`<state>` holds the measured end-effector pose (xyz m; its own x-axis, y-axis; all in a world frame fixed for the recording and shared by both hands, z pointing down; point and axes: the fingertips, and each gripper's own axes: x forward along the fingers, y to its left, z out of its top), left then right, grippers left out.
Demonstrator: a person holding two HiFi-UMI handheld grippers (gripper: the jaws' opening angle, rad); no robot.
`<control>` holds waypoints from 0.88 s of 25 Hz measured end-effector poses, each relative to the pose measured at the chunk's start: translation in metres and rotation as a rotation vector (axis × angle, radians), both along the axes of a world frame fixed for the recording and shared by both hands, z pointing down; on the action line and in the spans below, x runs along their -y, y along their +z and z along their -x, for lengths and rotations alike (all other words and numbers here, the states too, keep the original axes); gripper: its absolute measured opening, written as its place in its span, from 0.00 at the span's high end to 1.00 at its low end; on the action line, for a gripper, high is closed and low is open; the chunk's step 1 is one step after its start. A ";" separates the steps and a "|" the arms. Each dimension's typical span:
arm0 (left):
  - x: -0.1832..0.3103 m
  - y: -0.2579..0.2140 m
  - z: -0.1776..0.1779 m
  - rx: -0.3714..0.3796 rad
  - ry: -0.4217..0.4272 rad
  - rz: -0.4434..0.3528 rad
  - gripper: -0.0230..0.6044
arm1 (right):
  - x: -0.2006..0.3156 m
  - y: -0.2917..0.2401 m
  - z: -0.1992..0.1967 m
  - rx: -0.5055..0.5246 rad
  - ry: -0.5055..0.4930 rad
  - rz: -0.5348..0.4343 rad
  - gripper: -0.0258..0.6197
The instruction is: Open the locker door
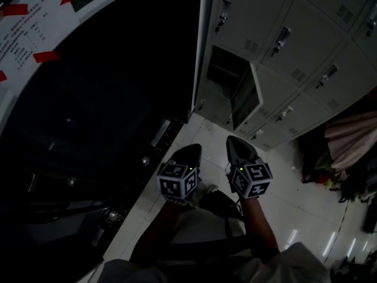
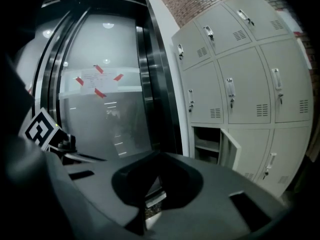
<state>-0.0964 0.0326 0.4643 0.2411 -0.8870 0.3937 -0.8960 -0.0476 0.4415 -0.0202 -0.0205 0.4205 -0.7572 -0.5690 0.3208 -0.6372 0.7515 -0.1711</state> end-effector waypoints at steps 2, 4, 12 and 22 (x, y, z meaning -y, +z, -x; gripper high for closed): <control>-0.003 -0.008 -0.003 0.009 -0.005 -0.015 0.97 | -0.004 -0.006 -0.004 0.002 -0.010 -0.018 0.95; -0.005 -0.017 -0.008 0.023 -0.007 -0.035 0.97 | -0.007 -0.011 -0.007 0.011 -0.024 -0.024 0.95; -0.005 -0.040 -0.038 0.038 -0.031 -0.082 0.97 | -0.013 -0.030 -0.038 0.043 -0.038 -0.038 0.95; -0.011 -0.042 -0.065 0.045 -0.050 -0.083 0.97 | -0.018 -0.032 -0.063 0.051 -0.053 -0.039 0.95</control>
<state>-0.0315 0.0434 0.4226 0.1797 -0.9275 0.3277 -0.9170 -0.0373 0.3971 0.0425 -0.0021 0.3887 -0.8012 -0.5393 0.2595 -0.5878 0.7904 -0.1724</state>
